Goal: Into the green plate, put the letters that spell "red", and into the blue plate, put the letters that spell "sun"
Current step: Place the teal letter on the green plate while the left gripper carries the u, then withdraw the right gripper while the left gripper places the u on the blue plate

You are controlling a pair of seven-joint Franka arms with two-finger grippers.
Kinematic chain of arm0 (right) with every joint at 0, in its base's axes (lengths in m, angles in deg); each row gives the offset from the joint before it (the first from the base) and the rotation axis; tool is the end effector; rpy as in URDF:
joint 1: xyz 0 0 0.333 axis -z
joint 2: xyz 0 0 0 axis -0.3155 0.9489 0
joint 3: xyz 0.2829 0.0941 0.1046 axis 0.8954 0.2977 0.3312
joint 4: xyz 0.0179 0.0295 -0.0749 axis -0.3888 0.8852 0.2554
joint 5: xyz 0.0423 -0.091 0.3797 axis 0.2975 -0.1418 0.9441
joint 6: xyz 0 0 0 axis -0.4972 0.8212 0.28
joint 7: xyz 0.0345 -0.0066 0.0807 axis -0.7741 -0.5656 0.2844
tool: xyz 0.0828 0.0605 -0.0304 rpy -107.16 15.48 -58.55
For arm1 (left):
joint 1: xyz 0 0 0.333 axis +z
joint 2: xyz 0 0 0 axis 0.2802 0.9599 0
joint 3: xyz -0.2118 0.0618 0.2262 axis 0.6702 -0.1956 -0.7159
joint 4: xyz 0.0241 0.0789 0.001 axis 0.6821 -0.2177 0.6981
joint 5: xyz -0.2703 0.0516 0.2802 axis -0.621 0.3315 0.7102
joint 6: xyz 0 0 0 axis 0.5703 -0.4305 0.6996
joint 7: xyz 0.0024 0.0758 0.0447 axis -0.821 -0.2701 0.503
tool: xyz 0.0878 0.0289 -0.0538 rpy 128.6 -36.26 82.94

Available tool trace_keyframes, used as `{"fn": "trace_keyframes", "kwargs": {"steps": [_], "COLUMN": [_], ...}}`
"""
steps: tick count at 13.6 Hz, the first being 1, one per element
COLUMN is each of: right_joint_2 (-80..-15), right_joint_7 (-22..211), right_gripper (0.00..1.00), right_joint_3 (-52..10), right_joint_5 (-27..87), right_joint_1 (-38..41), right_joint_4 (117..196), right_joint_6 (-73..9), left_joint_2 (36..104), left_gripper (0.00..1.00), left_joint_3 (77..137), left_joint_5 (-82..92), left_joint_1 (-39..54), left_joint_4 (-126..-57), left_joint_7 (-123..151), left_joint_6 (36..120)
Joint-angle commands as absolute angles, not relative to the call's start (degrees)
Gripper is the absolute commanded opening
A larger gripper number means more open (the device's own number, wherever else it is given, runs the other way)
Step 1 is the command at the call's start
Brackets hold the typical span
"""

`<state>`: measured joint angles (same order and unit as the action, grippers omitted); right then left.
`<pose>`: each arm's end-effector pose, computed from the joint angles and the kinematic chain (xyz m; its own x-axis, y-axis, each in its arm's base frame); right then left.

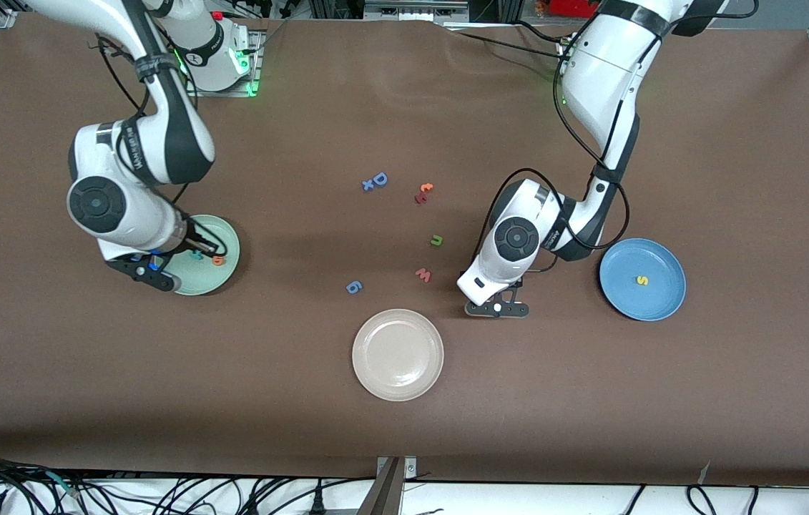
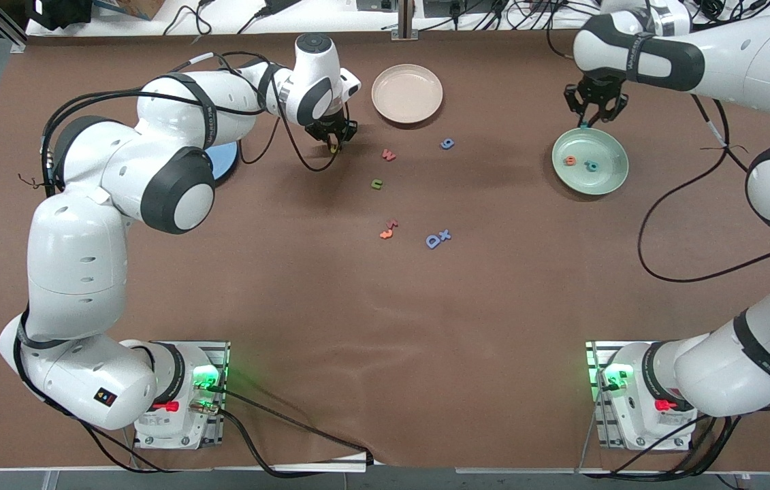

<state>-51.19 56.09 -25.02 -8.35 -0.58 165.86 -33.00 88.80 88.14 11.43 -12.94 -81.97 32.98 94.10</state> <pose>0.5927 0.1044 0.3133 0.9108 -0.3924 -0.1283 -0.3707 -0.9141 0.1644 0.6112 -0.3325 0.1791 0.9991 -0.0211 -0.0355 -0.0210 -0.9998 0.0042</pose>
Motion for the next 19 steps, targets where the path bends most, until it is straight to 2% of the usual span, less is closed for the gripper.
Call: {"fn": "trace_keyframes", "kwargs": {"steps": [1, 5, 6, 7, 8, 10, 13, 14, 15, 16, 17, 18, 19], "right_joint_2": [-51.1, -49.7, -49.7, -49.9, -50.3, -51.5, -56.7, -58.1, -59.1, -59.9, -60.7, -61.7, -63.0], "right_joint_7": [60.6, 59.9, 59.8, 59.8, 59.9, 60.0, 60.5, 60.2, 59.7, 59.5, 59.0, 58.1, 57.8], "right_gripper": [0.0, 0.06, 0.21, 0.5, 0.58, 0.67, 0.69, 0.75, 0.76, 0.84, 0.87, 0.95, 0.98], "right_joint_3": [-27.0, -27.0, -27.0, -27.0, -27.0, -27.1, -27.5, -27.4, -27.4, -27.4, -27.3, -27.3, -27.3], "right_joint_5": [-7.4, -7.3, -7.3, -7.3, -7.3, -7.3, -7.3, -7.3, -7.3, -7.3, -7.3, -7.3, -7.3], "right_joint_1": [-0.8, -0.8, -0.8, -0.8, -0.8, -0.8, -0.8, -0.8, -0.8, -0.8, -0.8, -0.9, -0.9], "right_joint_4": [173.4, 174.6, 174.6, 174.6, 174.6, 174.3, 171.4, 169.2, 166.8, 164.3, 162.4, 160.5, 158.6], "right_joint_6": [-42.5, -45.8, -45.7, -45.4, -45.1, -43.9, -34.4, -29.9, -25.6, -22.0, -19.3, -16.8, -14.8], "left_joint_2": [86.7, 83.3, 82.2, 80.9, 79.5, 77.1, 74.1, 72.5, 71.3, 70.5, 69.9, 69.2, 68.3], "left_gripper": [0.04, 0.04, 0.04, 0.04, 0.04, 0.0, 0.0, 0.0, 0.0, 0.0, 0.0, 0.0, 0.0], "left_joint_3": [87.6, 87.6, 87.6, 87.5, 87.5, 87.4, 85.5, 85.5, 85.5, 85.5, 85.5, 85.5, 85.5], "left_joint_5": [13.1, 12.9, 12.9, 13.0, 13.0, 13.1, 15.3, 17.0, 18.6, 19.2, 19.2, 19.3, 19.3], "left_joint_1": [-12.8, -10.5, -10.0, -9.3, -7.9, -5.9, -4.1, -3.2, -2.6, -1.9, -1.3, -0.5, 0.2], "left_joint_4": [-80.8, -78.9, -79.0, -79.0, -79.2, -79.5, -80.6, -82.0, -83.3, -84.2, -84.8, -85.9, -87.5], "left_joint_7": [33.4, 28.0, 26.2, 24.3, 21.5, 16.9, 10.6, 10.1, 9.6, 8.9, 7.6, 6.5, 5.3], "left_joint_6": [90.4, 82.6, 80.6, 78.0, 76.1, 71.3, 67.1, 67.1, 67.1, 67.1, 67.1, 67.5, 68.4]}}
